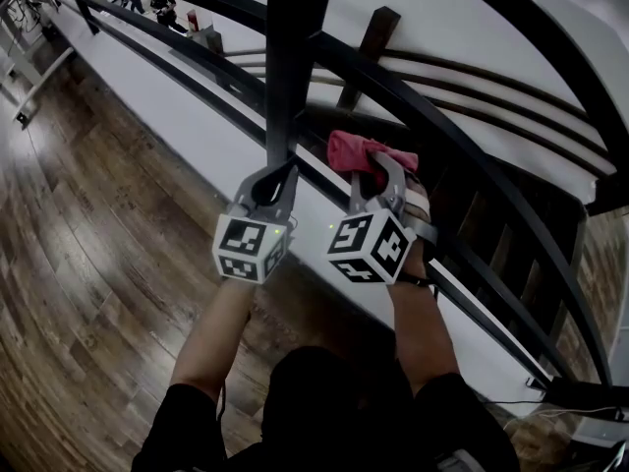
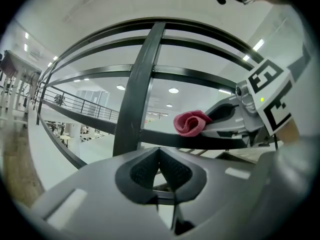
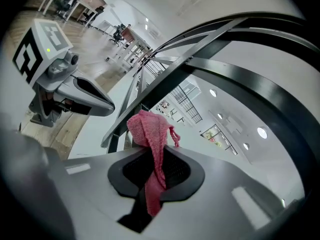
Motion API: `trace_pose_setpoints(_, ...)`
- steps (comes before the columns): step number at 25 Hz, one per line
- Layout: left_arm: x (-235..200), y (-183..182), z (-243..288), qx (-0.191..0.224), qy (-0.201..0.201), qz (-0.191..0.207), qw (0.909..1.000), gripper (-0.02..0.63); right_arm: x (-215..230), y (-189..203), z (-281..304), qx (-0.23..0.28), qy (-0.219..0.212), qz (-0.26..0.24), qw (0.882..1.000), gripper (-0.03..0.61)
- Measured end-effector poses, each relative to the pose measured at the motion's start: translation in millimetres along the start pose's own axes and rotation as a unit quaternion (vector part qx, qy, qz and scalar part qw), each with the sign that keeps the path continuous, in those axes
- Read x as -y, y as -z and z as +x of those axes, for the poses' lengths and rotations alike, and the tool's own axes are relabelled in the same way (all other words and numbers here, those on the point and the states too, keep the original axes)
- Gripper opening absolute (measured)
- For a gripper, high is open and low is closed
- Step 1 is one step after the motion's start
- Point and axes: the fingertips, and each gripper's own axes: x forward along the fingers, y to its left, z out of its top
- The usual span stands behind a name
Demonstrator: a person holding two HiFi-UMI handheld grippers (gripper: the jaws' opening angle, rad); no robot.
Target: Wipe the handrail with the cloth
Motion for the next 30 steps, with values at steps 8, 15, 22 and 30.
trace_pose_setpoints(8, -18, -1, -6, 0.008, -0.016, -0.008, 0.9998, 0.000, -7, -28, 26, 0.007, -0.020, -0.013, 1.000, 0.038)
trace_pose_setpoints(15, -31, 1, -7, 0.003, -0.025, -0.004, 0.9997, 0.000, -9, -44, 37, 0.000, -0.030, -0.022, 0.999, 0.038)
trace_pose_setpoints(22, -36, 4, -5, -0.011, -0.030, -0.002, 0.9995, 0.000, -10, -52, 47, 0.008, -0.034, -0.022, 0.999, 0.038)
trace_pose_setpoints(30, -63, 6, -20, -0.012, -0.081, 0.009, 0.9966, 0.000, -12, -66, 58, 0.020, -0.031, -0.025, 0.999, 0.038)
